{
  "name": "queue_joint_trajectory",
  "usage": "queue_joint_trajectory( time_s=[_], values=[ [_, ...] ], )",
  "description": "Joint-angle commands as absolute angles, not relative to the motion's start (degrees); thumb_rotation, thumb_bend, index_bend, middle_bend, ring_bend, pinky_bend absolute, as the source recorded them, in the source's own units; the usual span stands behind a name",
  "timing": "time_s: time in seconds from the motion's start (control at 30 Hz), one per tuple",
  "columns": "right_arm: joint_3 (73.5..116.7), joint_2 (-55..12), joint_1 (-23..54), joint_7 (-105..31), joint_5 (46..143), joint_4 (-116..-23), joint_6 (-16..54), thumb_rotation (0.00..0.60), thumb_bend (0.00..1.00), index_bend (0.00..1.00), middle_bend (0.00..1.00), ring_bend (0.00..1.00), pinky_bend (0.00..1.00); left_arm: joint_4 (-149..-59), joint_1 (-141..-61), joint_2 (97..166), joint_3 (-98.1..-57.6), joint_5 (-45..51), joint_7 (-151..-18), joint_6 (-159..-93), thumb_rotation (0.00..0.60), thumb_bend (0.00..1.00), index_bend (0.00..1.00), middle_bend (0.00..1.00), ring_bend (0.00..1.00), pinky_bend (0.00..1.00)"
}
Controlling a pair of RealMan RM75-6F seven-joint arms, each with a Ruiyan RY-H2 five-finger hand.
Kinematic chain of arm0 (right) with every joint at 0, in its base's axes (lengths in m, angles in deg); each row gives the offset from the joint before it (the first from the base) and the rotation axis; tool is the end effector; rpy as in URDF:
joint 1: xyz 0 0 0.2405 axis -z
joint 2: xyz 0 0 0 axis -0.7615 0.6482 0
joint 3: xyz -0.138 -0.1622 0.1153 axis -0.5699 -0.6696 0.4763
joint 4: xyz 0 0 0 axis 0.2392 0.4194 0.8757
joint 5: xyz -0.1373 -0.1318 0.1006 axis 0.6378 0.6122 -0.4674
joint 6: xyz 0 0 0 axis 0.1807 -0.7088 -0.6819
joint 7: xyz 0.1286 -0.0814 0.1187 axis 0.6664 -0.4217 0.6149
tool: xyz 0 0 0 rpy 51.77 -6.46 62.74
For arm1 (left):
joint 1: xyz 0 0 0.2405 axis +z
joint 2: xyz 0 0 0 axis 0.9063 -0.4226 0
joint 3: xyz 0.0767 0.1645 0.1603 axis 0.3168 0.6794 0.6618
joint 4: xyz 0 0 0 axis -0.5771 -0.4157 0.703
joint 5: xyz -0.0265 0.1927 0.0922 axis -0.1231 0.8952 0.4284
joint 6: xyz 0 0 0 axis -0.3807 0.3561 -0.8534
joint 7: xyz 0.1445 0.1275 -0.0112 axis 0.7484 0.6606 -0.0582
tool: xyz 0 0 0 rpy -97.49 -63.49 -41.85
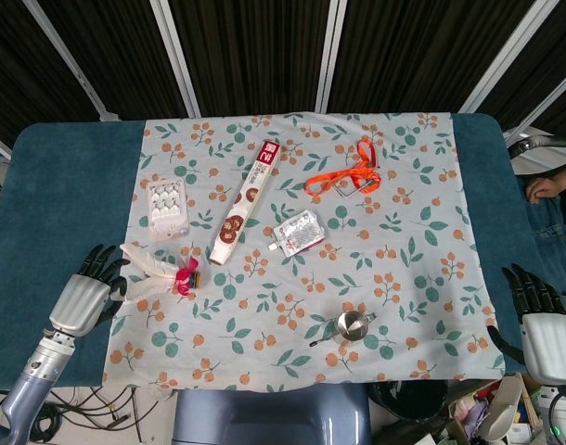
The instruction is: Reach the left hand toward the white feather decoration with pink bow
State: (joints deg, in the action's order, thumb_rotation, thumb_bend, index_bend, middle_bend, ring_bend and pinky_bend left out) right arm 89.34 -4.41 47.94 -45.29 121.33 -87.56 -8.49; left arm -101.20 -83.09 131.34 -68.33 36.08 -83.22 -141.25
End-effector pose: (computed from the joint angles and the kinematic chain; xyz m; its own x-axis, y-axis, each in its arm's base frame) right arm -0.2861 -0.2172 0.1583 0.4685 0.1180 0.8755 -0.8810 -0.0107 0.4729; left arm -0.2700 0.2814 0.0382 0.5311 0.0363 0.8466 0.7993 -0.3532 -0.4863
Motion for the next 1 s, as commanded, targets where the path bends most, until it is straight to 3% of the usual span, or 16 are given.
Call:
queue_joint_trajectory(
  time_s=[0.03,0.7,1.0],
  values=[
    [89.33,-4.42,47.95,-45.35,121.41,-87.57,-8.57,0.6,0.13,0.08,0.05,0.1,0.16,-101.21,-83.1,131.31,-68.28,36.12,-83.14,-141.23,0.6,0.48,0.61,0.24,0.0,0.01],
    [89.4,-4.53,48.01,-45.41,121.37,-87.58,-8.74,0.6,0.13,0.08,0.05,0.1,0.16,-102.48,-84.09,130.97,-68.8,36.4,-82.62,-140.83,0.6,0.48,0.63,0.25,0.0,0.01],
    [89.25,-4.57,48.03,-45.57,121.6,-87.62,-8.75,0.6,0.13,0.08,0.05,0.1,0.16,-109.37,-87.43,126.8,-70.77,38.23,-76.37,-139.57,0.6,0.48,0.63,0.25,0.0,0.01]
  ],
)
